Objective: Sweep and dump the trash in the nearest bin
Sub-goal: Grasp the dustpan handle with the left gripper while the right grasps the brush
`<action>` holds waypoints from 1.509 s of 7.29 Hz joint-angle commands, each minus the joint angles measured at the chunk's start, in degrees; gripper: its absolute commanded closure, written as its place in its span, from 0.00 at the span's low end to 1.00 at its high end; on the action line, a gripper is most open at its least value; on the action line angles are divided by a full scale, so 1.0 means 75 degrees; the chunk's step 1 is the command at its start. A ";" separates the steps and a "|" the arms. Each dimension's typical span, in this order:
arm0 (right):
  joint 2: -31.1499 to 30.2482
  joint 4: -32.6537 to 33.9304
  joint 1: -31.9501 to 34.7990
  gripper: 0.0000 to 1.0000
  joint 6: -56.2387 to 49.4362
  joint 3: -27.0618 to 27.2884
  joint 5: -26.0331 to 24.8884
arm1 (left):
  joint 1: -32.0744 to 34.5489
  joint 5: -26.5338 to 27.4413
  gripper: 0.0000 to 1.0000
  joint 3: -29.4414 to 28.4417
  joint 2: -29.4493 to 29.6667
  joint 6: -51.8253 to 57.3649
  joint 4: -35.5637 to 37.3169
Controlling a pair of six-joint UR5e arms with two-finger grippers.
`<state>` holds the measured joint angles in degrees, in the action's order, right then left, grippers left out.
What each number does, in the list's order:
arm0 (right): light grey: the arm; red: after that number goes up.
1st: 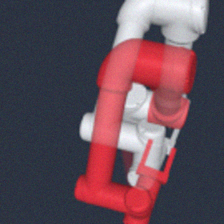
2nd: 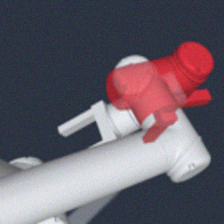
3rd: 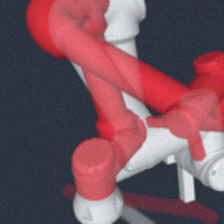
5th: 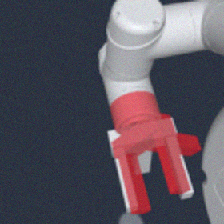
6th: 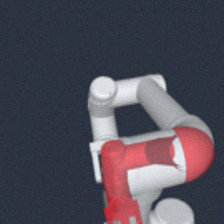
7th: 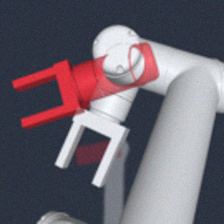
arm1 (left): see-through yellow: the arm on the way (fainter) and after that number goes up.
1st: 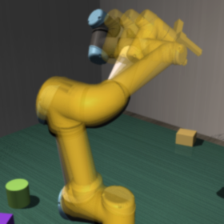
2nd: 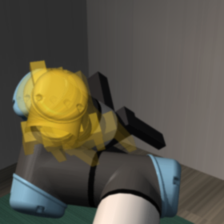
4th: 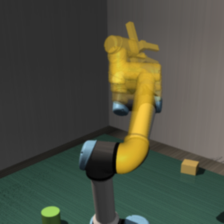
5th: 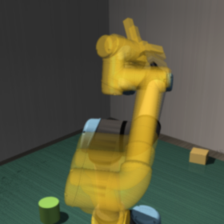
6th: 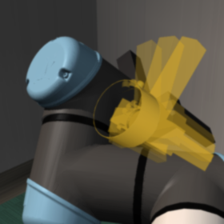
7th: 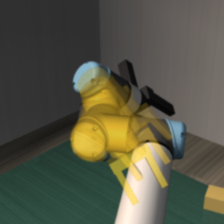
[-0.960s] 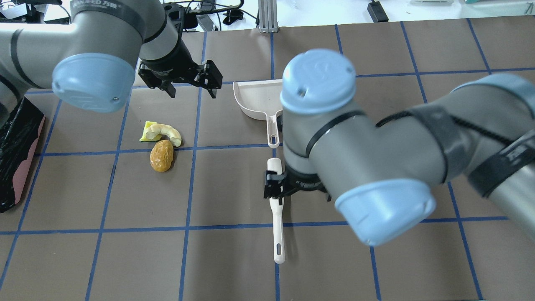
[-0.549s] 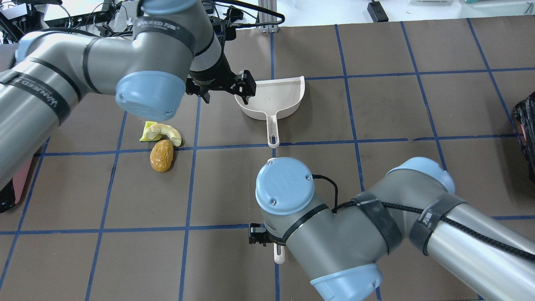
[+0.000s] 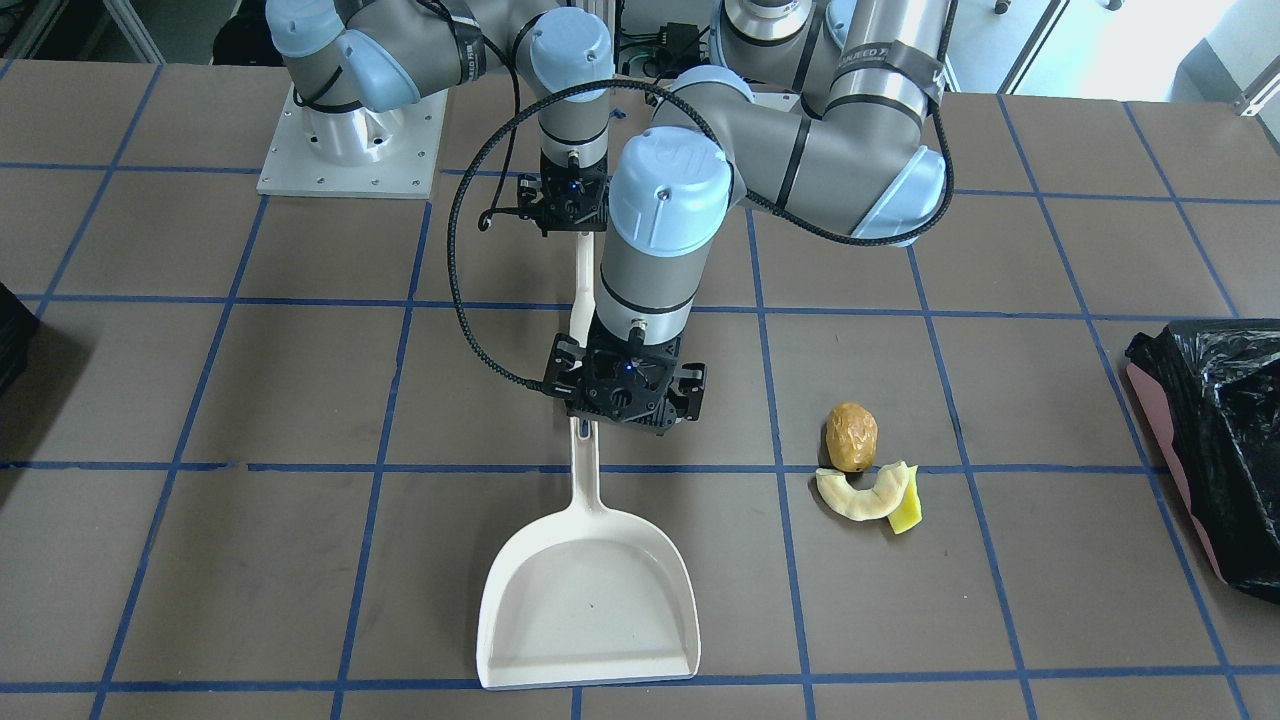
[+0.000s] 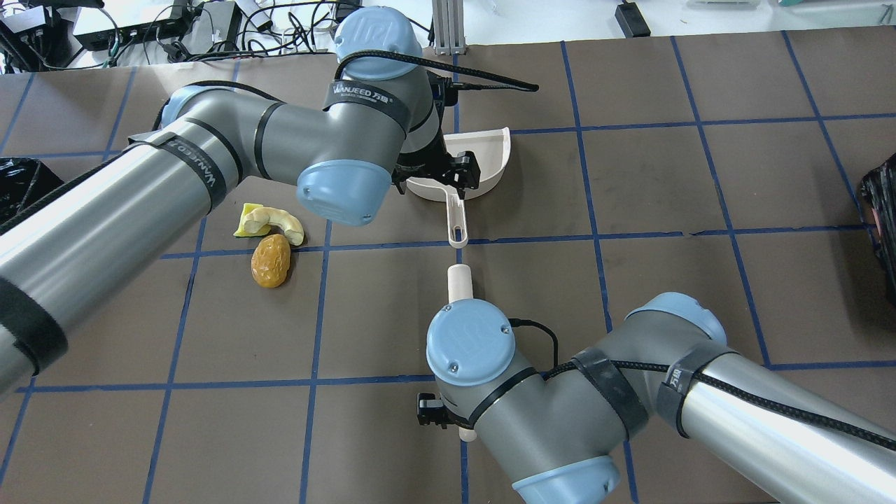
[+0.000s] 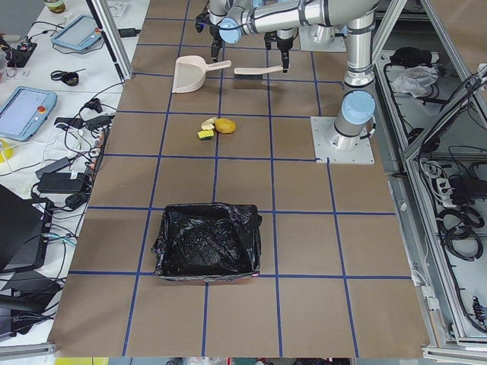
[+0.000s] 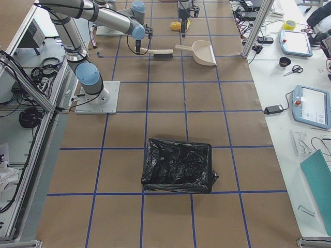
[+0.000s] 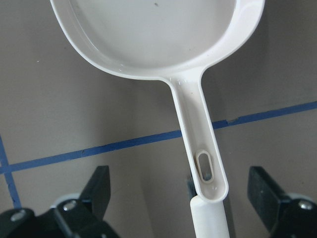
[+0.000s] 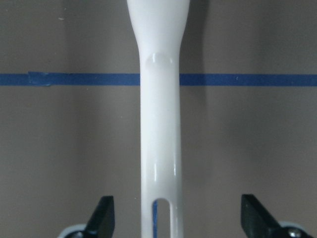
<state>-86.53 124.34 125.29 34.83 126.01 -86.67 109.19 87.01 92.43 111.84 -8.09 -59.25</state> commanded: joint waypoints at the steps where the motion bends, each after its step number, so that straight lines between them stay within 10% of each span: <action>1: 0.0053 0.0203 0.0005 0.18 0.0055 -0.0020 -0.0022 | 0.0254 0.0012 0.00 0.0028 0.0485 -0.0012 0.0201; 4: 0.0065 0.0214 0.0005 0.40 0.0067 -0.0079 0.0001 | 0.0371 -0.0011 0.05 0.0040 0.0779 -0.0035 0.0201; 8: -0.0017 0.0086 0.0005 0.97 0.0067 -0.0055 0.0013 | 0.0383 -0.0011 0.30 0.0016 0.0827 -0.0035 -0.0011; 10: -0.0052 0.0086 0.0005 1.00 0.0148 -0.0067 0.0013 | 0.0395 -0.0023 1.00 0.0005 0.0839 -0.0035 -0.0069; 11: -0.0064 0.0086 0.0017 1.00 0.0265 -0.0055 0.0013 | 0.0395 -0.0023 1.00 -0.0030 0.0815 -0.0024 -0.0069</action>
<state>-86.86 125.00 125.35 35.95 125.56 -86.57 112.13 86.88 92.44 118.07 -8.32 -59.65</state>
